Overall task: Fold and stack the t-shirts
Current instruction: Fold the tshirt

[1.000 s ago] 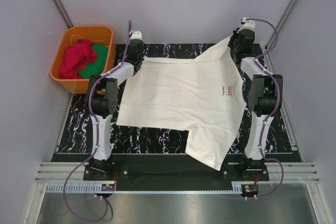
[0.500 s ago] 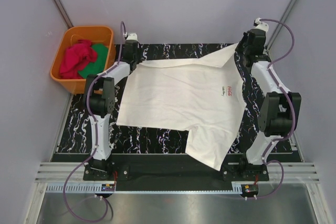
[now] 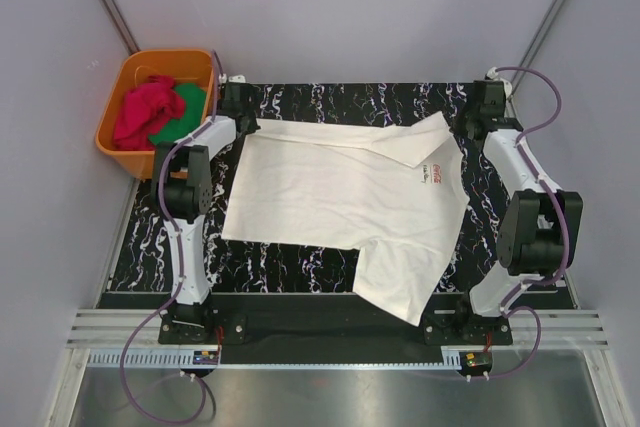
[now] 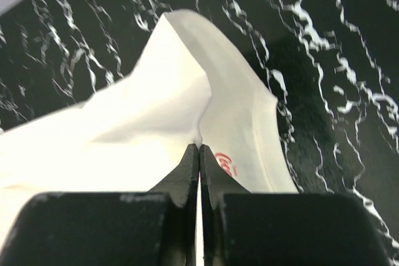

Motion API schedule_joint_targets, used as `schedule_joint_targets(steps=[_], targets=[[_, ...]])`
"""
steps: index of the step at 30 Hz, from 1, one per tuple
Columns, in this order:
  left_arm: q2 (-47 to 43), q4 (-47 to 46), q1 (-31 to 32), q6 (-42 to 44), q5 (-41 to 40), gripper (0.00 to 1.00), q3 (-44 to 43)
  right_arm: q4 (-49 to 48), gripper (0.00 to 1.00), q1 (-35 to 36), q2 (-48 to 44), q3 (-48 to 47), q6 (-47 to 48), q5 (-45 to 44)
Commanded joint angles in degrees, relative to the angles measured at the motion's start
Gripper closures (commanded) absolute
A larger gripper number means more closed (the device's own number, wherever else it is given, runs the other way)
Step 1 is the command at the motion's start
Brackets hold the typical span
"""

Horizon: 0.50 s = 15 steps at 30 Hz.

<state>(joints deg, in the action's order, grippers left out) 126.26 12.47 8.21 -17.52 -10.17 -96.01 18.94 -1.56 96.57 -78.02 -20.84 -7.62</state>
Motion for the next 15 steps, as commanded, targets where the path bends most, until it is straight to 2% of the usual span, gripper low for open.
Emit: schedule_joint_targets(steps=[1, 15], targets=[[-4.7, 2.5, -0.7, -1.9, 1.1, 1.00, -1.1, 3.6, 1.00, -0.4, -4.8, 0.9, -1.0, 0.1], [-1.8, 7.8, -1.0, -3.5, 2.6, 1.00, -3.0, 7.3, 1.00, -0.4, -6.3, 4.7, -0.5, -2.0]])
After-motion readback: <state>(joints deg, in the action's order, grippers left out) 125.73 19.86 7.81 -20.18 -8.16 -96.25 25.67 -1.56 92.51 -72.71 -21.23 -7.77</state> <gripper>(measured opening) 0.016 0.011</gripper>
